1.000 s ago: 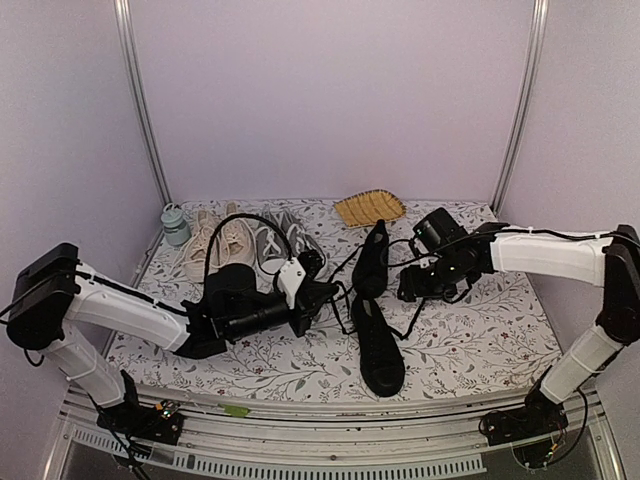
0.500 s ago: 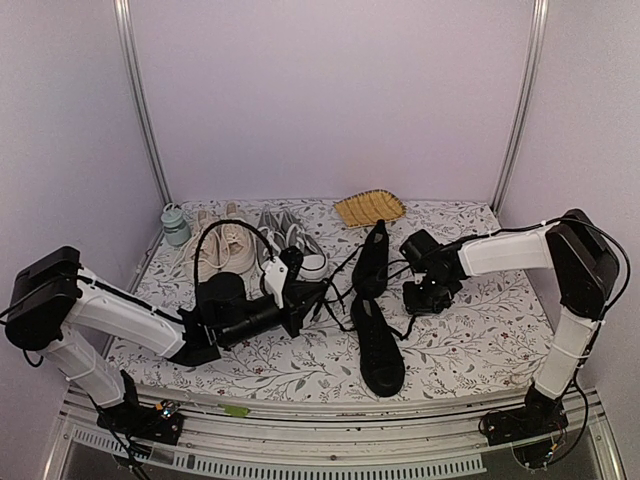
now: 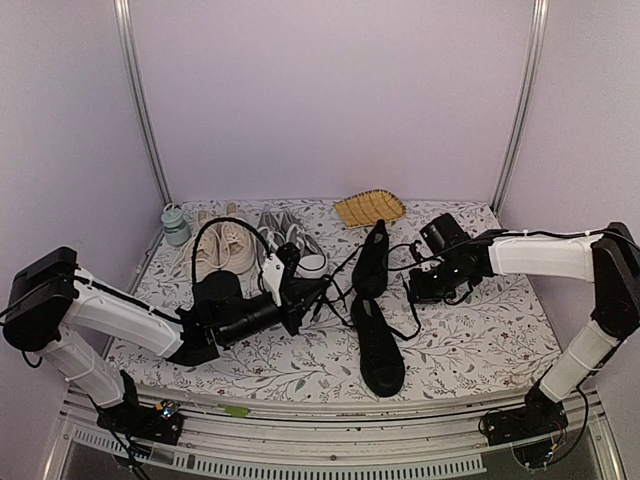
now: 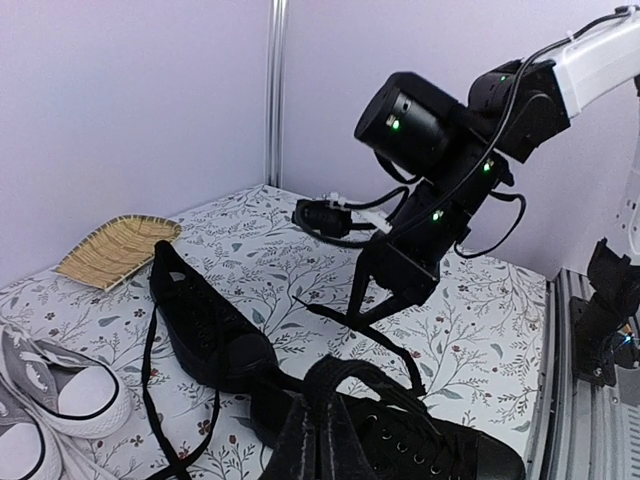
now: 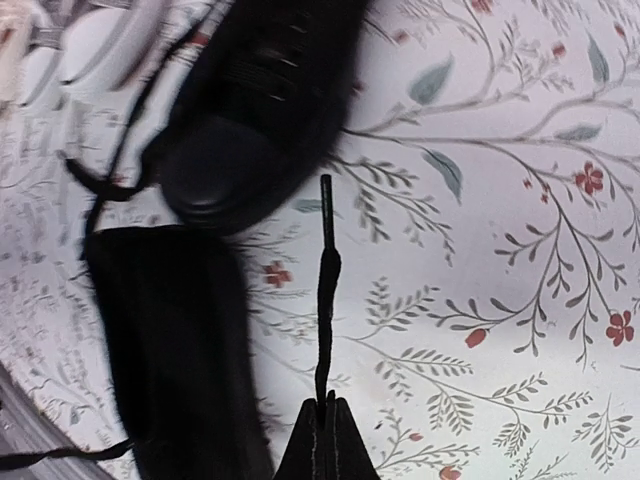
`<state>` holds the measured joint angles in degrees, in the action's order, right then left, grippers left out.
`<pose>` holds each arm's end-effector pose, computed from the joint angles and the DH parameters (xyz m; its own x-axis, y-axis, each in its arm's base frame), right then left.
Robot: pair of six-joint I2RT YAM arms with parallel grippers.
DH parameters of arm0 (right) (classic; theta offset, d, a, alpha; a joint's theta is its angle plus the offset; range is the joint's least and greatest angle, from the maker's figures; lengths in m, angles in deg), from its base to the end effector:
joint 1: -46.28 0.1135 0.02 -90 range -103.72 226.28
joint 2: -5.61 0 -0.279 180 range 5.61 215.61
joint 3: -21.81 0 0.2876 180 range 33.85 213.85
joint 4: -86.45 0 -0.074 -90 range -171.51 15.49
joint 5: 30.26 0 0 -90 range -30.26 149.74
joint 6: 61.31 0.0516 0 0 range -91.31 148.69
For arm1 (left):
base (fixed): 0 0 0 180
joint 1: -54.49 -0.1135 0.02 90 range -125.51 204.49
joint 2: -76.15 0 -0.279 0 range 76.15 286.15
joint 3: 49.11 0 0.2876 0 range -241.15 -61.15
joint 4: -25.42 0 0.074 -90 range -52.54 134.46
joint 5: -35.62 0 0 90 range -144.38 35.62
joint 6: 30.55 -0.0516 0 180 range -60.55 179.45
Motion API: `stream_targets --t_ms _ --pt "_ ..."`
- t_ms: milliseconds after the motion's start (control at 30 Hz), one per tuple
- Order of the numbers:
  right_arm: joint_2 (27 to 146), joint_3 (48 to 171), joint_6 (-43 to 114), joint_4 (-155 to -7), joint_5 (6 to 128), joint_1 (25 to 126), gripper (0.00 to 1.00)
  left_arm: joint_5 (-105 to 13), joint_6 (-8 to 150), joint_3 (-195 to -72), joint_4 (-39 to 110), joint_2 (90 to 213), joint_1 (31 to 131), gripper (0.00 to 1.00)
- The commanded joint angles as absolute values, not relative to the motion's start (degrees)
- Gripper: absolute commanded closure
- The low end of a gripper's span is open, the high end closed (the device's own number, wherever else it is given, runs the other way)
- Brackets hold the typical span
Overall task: Tie the shoes
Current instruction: Pick up the shoelace from the center of the board, then place the shoelace at the center of the board.
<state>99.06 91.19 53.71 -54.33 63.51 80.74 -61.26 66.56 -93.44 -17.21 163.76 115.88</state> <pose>0.2914 0.2041 0.1626 -0.9165 -0.1171 -0.3825 -0.2222 0.9442 0.2433 0.1697 -0.2981 0.1937 -0.1062 -0.0620 -0.9924 0.8073 0.5773 -0.1224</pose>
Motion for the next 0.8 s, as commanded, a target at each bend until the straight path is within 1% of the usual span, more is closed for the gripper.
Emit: stream_targets --t_ms 0,133,300,433,500,600,633,667,733,767 --pt "89.0 89.0 44.4 -59.7 76.8 80.8 1.0 -57.5 66.9 -93.5 -19.9 162.4 115.3 1.0" --pt "86.3 88.4 39.3 -65.4 89.3 82.9 1.0 -52.3 66.0 -93.7 -21.6 162.8 115.3 1.0" --pt "91.5 92.9 35.3 -70.2 98.6 87.9 1.0 -44.1 65.6 -94.7 -23.8 163.5 115.5 1.0" --pt "97.1 97.4 32.8 -66.9 99.6 88.2 1.0 -43.7 66.3 -94.9 -24.1 164.0 115.5 1.0" --pt "98.9 98.6 31.2 -64.6 99.9 88.5 1.0 -46.0 66.3 -95.9 -21.0 164.3 115.5 1.0" --pt "98.4 97.8 30.6 -64.8 100.4 88.6 1.0 -49.0 67.0 -97.5 -15.5 165.0 115.3 1.0" --pt "97.9 97.6 30.5 -65.3 100.3 88.6 0.98 -49.1 67.0 -97.9 -14.7 165.3 115.4 1.0" --pt "97.5 97.4 30.6 -65.8 100.2 88.6 0.92 -48.9 67.0 -98.2 -14.3 165.6 115.4 1.0" --pt "96.9 97.4 30.7 -66.4 100.0 88.6 0.68 -48.7 67.3 -99.0 -13.4 166.7 115.3 1.0" --pt "96.6 97.5 30.7 -66.3 99.7 88.6 0.63 -48.7 67.4 -99.6 -12.6 167.3 115.4 1.0"
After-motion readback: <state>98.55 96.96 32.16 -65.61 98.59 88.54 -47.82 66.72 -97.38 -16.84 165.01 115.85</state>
